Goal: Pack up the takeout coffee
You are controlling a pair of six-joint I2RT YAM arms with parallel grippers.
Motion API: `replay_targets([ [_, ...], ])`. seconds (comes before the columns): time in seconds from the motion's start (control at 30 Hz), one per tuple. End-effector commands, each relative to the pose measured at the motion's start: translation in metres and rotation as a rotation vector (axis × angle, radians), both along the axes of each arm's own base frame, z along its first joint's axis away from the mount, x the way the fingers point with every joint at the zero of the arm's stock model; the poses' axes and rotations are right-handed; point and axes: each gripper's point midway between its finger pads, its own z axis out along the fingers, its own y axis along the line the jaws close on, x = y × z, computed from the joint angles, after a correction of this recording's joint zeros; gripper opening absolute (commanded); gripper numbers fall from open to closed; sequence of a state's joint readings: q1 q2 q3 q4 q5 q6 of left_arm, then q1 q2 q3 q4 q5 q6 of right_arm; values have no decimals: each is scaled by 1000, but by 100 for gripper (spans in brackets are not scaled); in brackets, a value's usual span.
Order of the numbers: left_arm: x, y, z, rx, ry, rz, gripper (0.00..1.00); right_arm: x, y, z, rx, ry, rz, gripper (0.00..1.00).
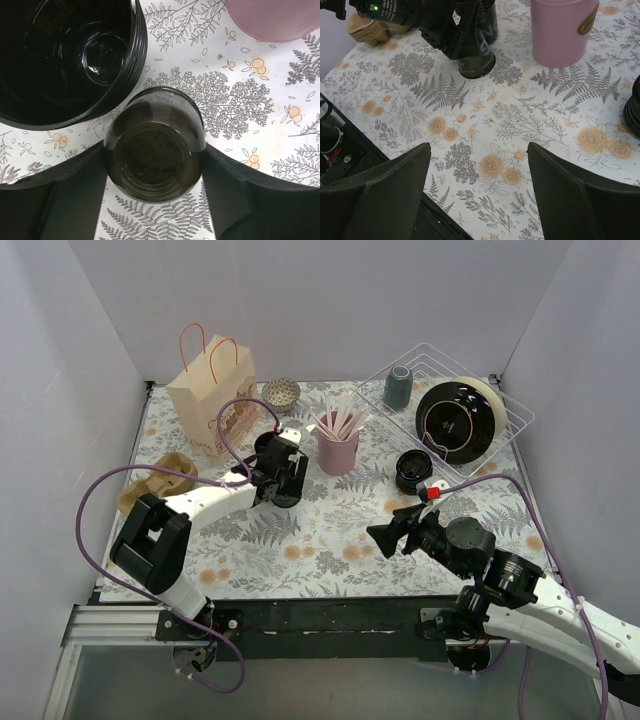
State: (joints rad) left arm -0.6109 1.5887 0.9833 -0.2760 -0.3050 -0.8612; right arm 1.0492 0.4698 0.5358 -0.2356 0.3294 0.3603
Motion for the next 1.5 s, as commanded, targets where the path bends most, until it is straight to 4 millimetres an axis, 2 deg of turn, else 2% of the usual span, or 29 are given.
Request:
replay_targets([
  [0.0, -2, -10, 33, -78, -46, -37, 60, 0, 2, 20, 57, -26, 0, 85],
  [0.03, -5, -12, 37, -97, -43, -45, 53, 0, 2, 19, 58, -25, 0, 85],
  [0.17, -26, -19, 63, -200, -29, -79, 47, 0, 9, 30, 116, -51, 20, 84],
  [0.2, -32, -22, 81, -258, -50, -90, 45, -1, 12, 27, 121, -52, 36, 84],
  [0.23, -39, -27, 89, -316, -40, -88, 44, -1, 14, 30, 139, -60, 40, 84],
  [0.27, -48, -39, 100, -397, -23, -131, 43, 1, 17, 38, 181, -77, 35, 83],
  [0.3, -62, -44, 119, -482, -41, -171, 43, 2, 18, 36, 187, -72, 29, 83],
  [0.33, -65, -53, 136, -580, -64, -180, 44, 3, 21, 43, 233, -71, 26, 82],
  [0.37, -77, -62, 151, -661, -60, -232, 46, 5, 22, 56, 304, -82, 14, 81],
  [0.4, -86, -65, 154, -711, -53, -249, 47, 7, 23, 57, 349, -61, -4, 81],
  [0.47, -100, -70, 193, -869, -119, -290, 48, 6, 24, 68, 518, 33, -38, 79],
  [0.5, -110, -73, 193, -916, -98, -317, 49, 4, 24, 89, 636, 29, -26, 78],
  [0.53, -117, -73, 213, -982, -147, -355, 49, 3, 27, 82, 687, 59, -17, 78],
  [0.57, -122, -76, 224, -1049, -149, -363, 49, -2, 30, 92, 770, 68, 21, 77],
  [0.6, -129, -78, 229, -1081, -143, -395, 49, -7, 27, 116, 877, 25, 63, 76],
  [0.7, -136, -82, 236, -1137, -125, -424, 50, -10, 39, 120, 895, 27, 114, 75],
  [0.87, -141, -87, 240, -1164, -109, -461, 50, -10, 64, 129, 825, 22, 182, 74],
  [1.03, -144, -86, 243, -1197, -111, -465, 50, 0, 67, 125, 822, 0, 142, 70],
  [1.13, -145, -88, 237, -1210, -86, -466, 52, 4, 68, 128, 822, -55, 137, 55],
  [1.17, -146, -89, 234, -1213, -77, -468, 53, 5, 70, 129, 824, -71, 143, 42],
  [1.23, -148, -88, 231, -1217, -76, -470, 56, 5, 73, 132, 810, -98, 152, 26],
  [1.27, -148, -87, 231, -1214, -83, -474, 58, 3, 77, 131, 782, -117, 173, 9],
  [1.3, -147, -86, 232, -1210, -98, -468, 69, 2, 78, 130, 761, -127, 184, 2],
  [1.37, -142, -82, 233, -1178, -124, -441, 85, 0, 78, 131, 707, -168, 200, 1],
  [1.4, -135, -78, 235, -1157, -153, -400, 93, 1, 80, 116, 632, -150, 195, 1],
  [1.47, -126, -72, 239, -1090, -171, -355, 98, 2, 72, 119, 551, -188, 174, 1],
])
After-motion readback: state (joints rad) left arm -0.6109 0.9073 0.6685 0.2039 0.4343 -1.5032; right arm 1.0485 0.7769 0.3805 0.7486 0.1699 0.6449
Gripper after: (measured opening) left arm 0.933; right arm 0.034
